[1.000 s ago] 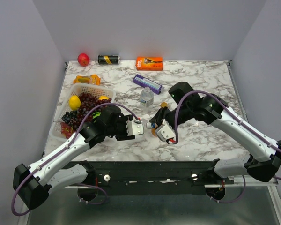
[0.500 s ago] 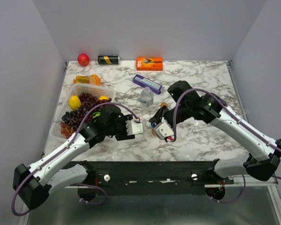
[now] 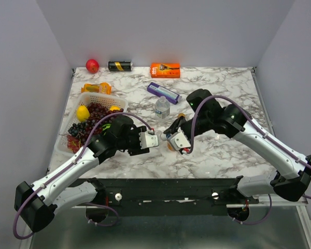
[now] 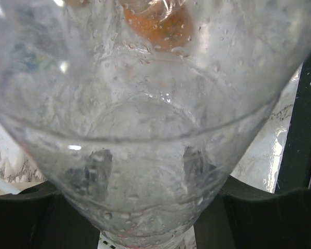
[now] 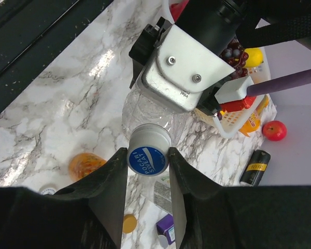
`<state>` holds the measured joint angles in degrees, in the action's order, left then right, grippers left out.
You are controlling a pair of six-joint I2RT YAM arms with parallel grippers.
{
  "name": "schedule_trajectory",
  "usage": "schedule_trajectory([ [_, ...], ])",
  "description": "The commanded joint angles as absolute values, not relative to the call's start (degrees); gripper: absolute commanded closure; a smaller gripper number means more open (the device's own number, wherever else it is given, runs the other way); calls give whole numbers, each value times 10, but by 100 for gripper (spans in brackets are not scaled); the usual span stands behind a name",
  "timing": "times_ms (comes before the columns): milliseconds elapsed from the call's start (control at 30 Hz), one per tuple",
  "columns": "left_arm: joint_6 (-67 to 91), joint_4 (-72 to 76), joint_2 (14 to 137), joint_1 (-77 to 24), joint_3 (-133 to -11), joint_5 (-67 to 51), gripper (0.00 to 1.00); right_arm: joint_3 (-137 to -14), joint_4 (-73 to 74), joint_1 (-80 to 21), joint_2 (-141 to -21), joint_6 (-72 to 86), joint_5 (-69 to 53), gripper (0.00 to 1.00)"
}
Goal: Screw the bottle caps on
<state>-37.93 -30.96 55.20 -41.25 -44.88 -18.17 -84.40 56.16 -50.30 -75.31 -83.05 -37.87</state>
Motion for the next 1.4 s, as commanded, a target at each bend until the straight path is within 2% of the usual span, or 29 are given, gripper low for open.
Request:
schedule_trajectory([
  [0, -355, -265, 555, -411, -450, -176, 100, -850, 515, -515, -748, -790, -436, 77],
  [67, -323, -230, 552, -410, -443, -143, 100, -879, 515, -514, -782, -691, -437, 87],
  [200, -281, -159, 544, -411, -435, -44, 100, -967, 493, -502, -845, -467, -405, 91],
  [233, -269, -118, 537, -411, -433, 24, 100, -968, 456, -497, -853, -418, -383, 92],
  [267, -257, -92, 534, -411, -428, 60, 100, -967, 437, -492, -864, -329, -374, 98],
  [300, -227, -65, 530, -411, -425, 105, 100, -969, 425, -483, -869, -292, -367, 100],
  [467, -219, 57, 507, -415, -411, 283, 100, -1016, 409, -461, -916, -98, -343, 100],
  [600, -242, 85, 513, -417, -412, 345, 100, -1036, 408, -403, -951, 72, -339, 100],
  [833, -307, 134, 516, -418, -387, 416, 100, -1069, 420, -379, -983, 160, -279, 100],
  [967, -443, 207, 512, -418, -346, 389, 100, -1090, 418, -373, -994, 186, -291, 100],
  [1000, -536, 231, 508, -418, -331, 370, 100, -1091, 417, -369, -994, 194, -294, 99],
  [1033, -584, 344, 499, -420, -309, 360, 100, -1089, 414, -366, -995, 199, -301, 100],
  [1133, -813, 561, 494, -430, -187, 251, 100, -1082, 404, -356, -996, 215, -327, 100],
  [1167, -848, 610, 502, -430, -133, 203, 100, -1074, 400, -352, -998, 221, -344, 99],
  [1233, -898, 714, 532, -436, -102, 192, 100, -1070, 394, -345, -1000, 227, -352, 100],
  [1300, -892, 696, 532, -439, -104, 212, 100, -1063, 386, -338, -1000, 229, -367, 99],
  [1367, -839, 617, 518, -439, -143, 242, 100, -1063, 371, -335, -998, 227, -394, 100],
])
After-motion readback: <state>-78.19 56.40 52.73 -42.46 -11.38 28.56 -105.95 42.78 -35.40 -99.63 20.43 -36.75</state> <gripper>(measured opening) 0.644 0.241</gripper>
